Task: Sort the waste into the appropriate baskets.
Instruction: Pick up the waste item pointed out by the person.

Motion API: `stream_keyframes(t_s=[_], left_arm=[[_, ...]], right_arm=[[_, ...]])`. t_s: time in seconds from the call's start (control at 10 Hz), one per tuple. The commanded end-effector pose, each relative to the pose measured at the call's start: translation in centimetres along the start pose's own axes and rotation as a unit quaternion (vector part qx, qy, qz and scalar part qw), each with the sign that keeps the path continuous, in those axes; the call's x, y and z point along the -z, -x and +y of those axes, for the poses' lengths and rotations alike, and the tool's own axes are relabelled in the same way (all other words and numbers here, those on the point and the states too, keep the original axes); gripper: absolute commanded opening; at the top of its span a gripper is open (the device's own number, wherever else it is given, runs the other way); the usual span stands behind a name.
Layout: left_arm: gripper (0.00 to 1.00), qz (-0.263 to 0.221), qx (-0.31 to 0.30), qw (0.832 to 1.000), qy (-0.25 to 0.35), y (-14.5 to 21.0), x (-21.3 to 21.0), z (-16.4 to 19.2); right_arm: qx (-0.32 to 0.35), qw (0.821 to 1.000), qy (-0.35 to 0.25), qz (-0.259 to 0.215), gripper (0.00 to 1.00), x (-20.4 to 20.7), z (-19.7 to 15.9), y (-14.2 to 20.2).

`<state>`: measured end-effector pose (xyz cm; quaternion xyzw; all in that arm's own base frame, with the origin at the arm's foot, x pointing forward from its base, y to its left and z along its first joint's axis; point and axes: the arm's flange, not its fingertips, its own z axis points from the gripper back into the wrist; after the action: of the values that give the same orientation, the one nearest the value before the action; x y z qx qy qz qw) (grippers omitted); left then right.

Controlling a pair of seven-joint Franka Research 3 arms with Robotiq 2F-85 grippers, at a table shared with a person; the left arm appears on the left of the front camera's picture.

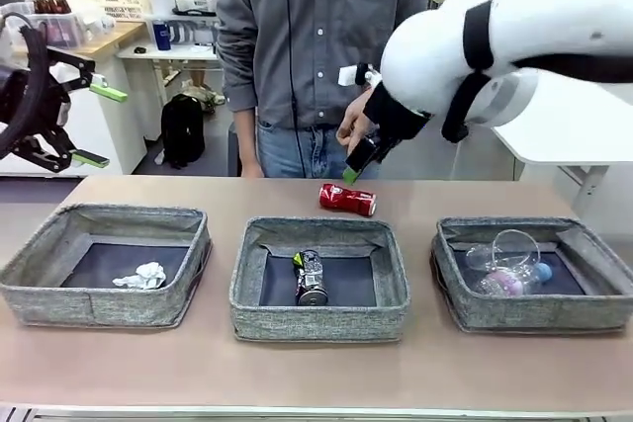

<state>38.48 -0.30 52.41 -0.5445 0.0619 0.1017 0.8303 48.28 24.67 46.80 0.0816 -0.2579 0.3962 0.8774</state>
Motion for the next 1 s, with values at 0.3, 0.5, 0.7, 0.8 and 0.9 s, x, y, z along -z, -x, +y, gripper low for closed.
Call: stream_keyframes(t_s=[0.3,0.5,0.7,0.8,0.9], left_arm=[[1.0,-0.004,0.003,1.0,0.006,0.1,0.0,-0.2],[1.0,-0.004,0.003,1.0,0.006,0.1,0.0,-0.2],[1.0,-0.004,0.003,1.0,0.006,0.1,0.0,-0.2],[1.0,-0.004,0.003,1.0,0.006,0.1,0.0,-0.2],[1.0,-0.004,0.003,1.0,0.006,0.1,0.0,-0.2]], right_arm=[[-0.236,0.965,0.11,-0.013,1.0,0.8,1.3,0.5],[-0.233,0.971,0.054,0.004,1.0,4.8,-1.6,-0.8],[-0.21,0.977,0.022,0.017,1.0,7.1,-2.6,-1.0],[-0.193,0.981,0.004,0.029,1.0,7.7,-3.0,-0.8],[-0.177,0.984,-0.003,0.028,1.0,8.5,-3.4,-0.9]])
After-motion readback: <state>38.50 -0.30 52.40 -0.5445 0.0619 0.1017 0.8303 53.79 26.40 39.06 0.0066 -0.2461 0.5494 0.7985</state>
